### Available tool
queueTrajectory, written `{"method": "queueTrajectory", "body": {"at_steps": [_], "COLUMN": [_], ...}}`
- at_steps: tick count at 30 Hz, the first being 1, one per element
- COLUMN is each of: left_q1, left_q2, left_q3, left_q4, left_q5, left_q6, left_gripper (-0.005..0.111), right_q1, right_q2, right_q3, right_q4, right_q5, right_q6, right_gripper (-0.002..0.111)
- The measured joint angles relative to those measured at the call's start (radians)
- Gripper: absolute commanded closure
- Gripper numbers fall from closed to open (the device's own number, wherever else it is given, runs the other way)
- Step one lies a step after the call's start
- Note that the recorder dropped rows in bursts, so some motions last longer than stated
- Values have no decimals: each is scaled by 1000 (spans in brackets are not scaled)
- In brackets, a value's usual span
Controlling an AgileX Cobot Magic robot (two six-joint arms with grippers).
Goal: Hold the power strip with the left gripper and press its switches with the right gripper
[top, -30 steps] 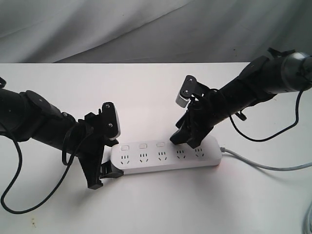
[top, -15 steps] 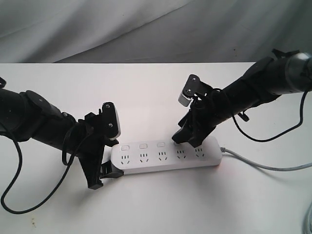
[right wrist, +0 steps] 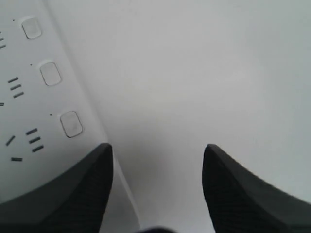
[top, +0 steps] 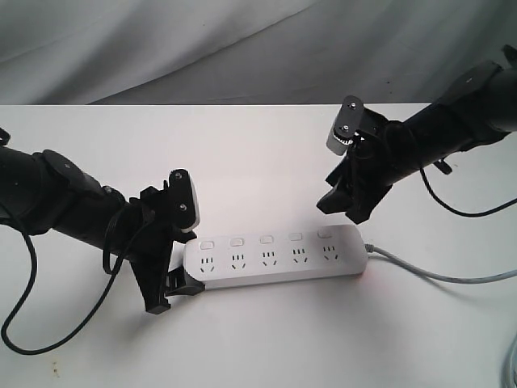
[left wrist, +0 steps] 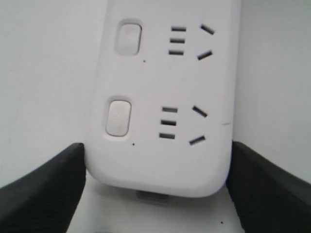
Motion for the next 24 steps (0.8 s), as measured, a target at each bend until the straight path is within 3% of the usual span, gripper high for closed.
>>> {"method": "queueTrajectory", "body": {"at_steps": [24], "left_q1": [0], "left_q2": [0], "left_q3": [0], "left_q4": [0], "left_q5": [0], "left_q6": [0], "left_gripper": [51], "right_q1": [5], "right_q2": [51], "right_q3": [1], "right_q4": [8], "right_q5": [7], "right_q6": [5], "right_gripper": [57]}}
